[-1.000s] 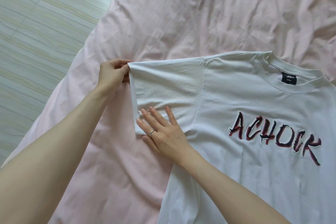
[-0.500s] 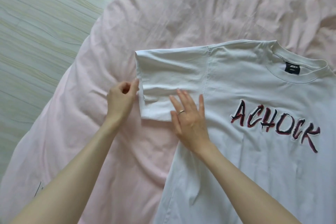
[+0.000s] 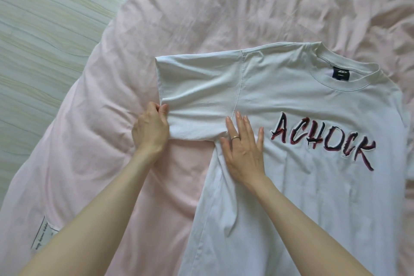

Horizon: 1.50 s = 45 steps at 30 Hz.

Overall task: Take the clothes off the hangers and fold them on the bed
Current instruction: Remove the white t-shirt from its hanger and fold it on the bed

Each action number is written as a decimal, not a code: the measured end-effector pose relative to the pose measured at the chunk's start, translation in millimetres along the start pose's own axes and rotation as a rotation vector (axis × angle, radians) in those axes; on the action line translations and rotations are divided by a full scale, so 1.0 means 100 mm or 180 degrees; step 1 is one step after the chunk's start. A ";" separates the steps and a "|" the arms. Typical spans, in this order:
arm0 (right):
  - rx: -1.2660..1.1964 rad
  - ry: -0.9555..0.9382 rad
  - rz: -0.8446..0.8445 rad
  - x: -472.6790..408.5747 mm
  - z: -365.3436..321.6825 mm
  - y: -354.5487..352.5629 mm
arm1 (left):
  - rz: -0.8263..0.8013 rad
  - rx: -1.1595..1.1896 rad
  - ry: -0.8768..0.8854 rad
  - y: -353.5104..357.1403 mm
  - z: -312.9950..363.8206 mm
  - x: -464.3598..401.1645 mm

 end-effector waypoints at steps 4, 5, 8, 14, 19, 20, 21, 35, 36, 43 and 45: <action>0.0034 0.0050 -0.0297 0.09 0.17 -0.08 | 0.0296 -0.0141 0.0015 0.01 0.13 0.10; 0.0025 0.0052 -0.0336 0.12 0.23 -0.10 | 0.0436 -0.0320 0.0135 0.03 0.15 0.15; 0.0032 0.0107 -0.0400 0.29 0.46 -0.16 | 0.0623 -0.0674 0.0868 0.13 0.27 0.33; 0.0178 0.0605 -0.0684 0.78 1.26 -0.43 | -0.0332 -0.1125 0.2068 0.71 0.81 0.96; -0.0093 0.1357 -0.0023 1.20 2.28 -0.75 | -0.0977 -0.1553 0.2313 1.28 1.23 1.53; -0.0137 0.1487 0.0206 1.25 2.46 -0.81 | -0.1023 -0.1594 0.2343 1.36 1.29 1.61; -0.0240 0.1623 0.0429 1.31 2.70 -0.88 | -0.1102 -0.1616 0.2328 1.49 1.40 1.72; -0.4138 0.2157 0.0496 0.86 4.23 -1.36 | -0.1034 -0.1295 0.1833 2.56 2.46 2.41; -0.3700 0.2018 0.0729 0.89 4.29 -1.45 | -0.1038 -0.1348 0.1869 2.61 2.52 2.42; -0.2257 0.2684 0.2347 1.36 5.15 -1.94 | -0.1192 -0.1487 0.1550 2.83 2.65 2.37; -0.1822 0.2659 0.2157 1.41 5.23 -1.89 | -0.1153 -0.1528 0.1522 2.87 2.64 2.37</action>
Point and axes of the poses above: each hand's wrist, its own x-axis away from the middle knuckle, its own y-axis out of the palm, z = x × y, the point moved 1 cm from there along -x, towards the middle knuckle, and after that the axes turned 5 degrees about -z, right-handed, at the moved point
